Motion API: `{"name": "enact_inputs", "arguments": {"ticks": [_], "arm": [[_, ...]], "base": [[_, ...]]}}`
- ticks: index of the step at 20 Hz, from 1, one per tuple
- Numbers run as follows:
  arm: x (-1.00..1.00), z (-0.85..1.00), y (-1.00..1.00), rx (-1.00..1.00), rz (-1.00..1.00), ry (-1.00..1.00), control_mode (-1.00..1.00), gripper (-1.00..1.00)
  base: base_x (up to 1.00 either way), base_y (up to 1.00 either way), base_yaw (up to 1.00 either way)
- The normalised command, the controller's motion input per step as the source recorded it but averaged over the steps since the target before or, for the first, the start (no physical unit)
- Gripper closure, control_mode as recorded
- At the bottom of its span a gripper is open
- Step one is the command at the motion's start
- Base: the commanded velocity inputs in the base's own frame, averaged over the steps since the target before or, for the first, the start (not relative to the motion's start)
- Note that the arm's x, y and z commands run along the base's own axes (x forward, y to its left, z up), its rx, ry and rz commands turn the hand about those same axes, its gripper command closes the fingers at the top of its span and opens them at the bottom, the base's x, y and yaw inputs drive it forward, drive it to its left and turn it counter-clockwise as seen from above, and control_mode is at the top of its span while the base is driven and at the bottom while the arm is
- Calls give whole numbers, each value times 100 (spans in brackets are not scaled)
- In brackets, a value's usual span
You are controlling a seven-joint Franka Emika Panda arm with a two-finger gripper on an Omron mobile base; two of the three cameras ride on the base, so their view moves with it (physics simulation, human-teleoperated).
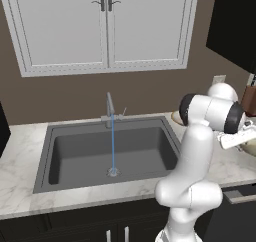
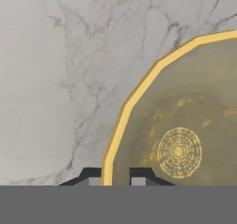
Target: Rinse each bowl for a few seconds and place them down in the sink or on the counter.
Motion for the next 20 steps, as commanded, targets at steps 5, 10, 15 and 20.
{"name": "enact_inputs", "arguments": {"ticks": [5,10,15,20], "arm": [[-18,22,37,-6,4,-1,-100,100],[-18,29,35,-3,3,-1,-100,100],[-17,34,37,-2,4,0,-100,100],[-10,38,37,0,5,0,-100,100]], "base": [[0,0,0],[0,0,0],[0,0,0],[0,0,0]]}}
